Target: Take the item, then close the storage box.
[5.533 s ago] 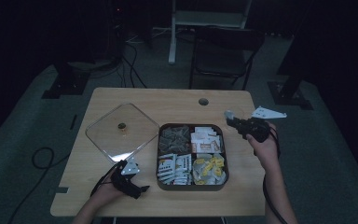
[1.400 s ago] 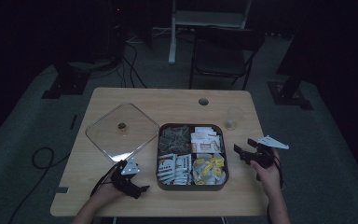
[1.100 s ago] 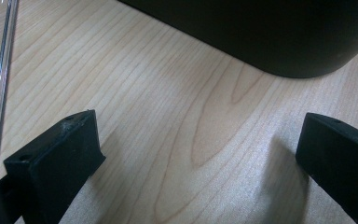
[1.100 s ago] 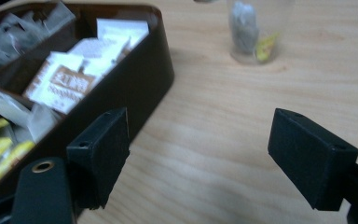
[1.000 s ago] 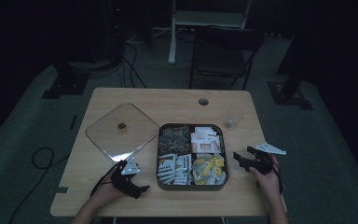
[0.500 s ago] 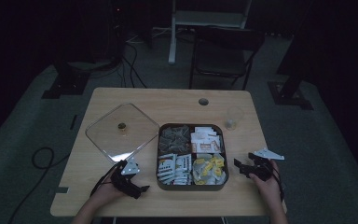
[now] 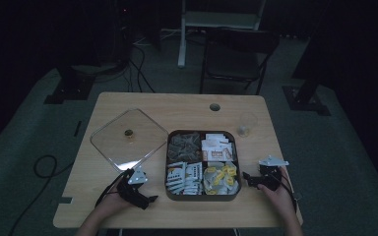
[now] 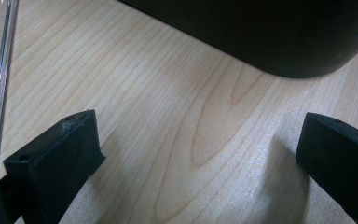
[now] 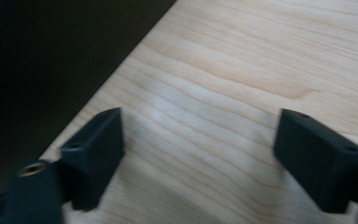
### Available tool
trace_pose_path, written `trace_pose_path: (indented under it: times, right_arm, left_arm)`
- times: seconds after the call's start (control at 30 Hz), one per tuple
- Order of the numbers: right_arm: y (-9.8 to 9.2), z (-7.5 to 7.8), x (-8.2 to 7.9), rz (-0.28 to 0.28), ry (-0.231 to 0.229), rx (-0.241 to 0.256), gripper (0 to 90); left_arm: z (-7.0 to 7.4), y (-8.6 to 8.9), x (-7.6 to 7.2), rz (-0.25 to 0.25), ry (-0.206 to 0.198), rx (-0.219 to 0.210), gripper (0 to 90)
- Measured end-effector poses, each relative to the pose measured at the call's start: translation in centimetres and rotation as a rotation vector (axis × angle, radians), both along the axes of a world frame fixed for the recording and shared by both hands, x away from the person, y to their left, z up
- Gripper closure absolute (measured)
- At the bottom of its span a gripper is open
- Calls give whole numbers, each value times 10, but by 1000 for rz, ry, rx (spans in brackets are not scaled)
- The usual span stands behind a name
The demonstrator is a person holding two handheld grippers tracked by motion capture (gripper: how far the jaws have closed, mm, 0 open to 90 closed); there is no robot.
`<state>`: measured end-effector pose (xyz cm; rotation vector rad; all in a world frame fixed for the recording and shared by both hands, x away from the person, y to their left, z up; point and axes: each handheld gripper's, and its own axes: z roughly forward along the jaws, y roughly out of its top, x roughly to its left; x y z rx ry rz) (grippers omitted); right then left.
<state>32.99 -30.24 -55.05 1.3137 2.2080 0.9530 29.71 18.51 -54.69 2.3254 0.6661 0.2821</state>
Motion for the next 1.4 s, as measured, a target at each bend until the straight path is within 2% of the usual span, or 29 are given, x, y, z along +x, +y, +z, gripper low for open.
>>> trace_pose_path:
  times: [0.7,0.8,1.13,1.17,1.4]
  right_arm:
    - [0,0,0,0,0,0,123]
    - [0,0,0,1,0,0,123]
    - [0,0,0,0,1,0,123]
    - [0,0,0,0,1,0,123]
    - [0,0,0,0,1,0,123]
  left_arm:
    - [0,0,-1,10,-3,-7,18]
    - [1,4,1,56,-9,-13,19]
    - [11,11,6,109,-32,-25,40]
    - [12,13,7,119,-29,-37,40]
    - [19,16,15,156,-43,-34,40]
